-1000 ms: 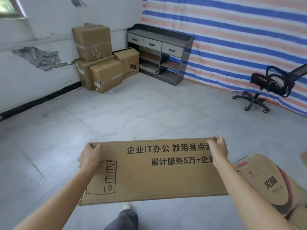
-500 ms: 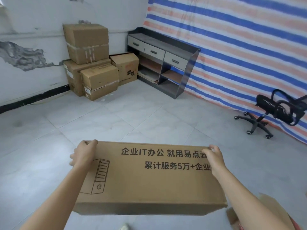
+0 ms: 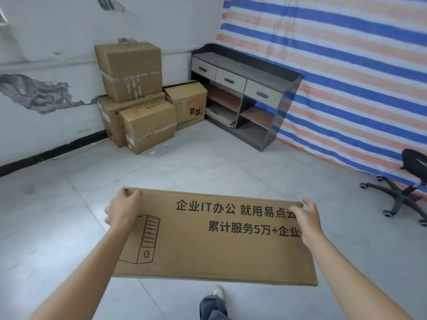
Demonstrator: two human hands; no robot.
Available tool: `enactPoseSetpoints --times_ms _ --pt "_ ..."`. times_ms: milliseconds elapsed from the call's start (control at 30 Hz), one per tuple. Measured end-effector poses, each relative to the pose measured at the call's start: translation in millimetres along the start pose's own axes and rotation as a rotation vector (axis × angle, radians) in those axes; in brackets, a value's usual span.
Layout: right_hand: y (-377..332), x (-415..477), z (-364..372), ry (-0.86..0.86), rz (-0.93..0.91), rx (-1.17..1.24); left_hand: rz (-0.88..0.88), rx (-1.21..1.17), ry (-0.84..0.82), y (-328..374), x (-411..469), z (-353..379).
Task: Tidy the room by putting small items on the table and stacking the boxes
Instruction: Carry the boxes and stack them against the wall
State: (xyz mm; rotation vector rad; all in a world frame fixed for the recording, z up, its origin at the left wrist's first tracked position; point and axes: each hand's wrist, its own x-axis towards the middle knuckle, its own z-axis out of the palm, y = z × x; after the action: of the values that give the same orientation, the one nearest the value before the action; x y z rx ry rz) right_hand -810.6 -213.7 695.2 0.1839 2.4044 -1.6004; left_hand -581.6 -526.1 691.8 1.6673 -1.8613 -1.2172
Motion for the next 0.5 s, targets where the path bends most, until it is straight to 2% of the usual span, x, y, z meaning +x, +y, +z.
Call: enactPoseSetpoints --times_ms 200,500 --pt "-52 117 39 -0.116 -0.021 -0.039 -0.07 0.07 0.118 66 52 49" --pt "-100 233 110 -0.177 -0.061 -0.095 -0.161 -0.085 0.257 112 119 94"
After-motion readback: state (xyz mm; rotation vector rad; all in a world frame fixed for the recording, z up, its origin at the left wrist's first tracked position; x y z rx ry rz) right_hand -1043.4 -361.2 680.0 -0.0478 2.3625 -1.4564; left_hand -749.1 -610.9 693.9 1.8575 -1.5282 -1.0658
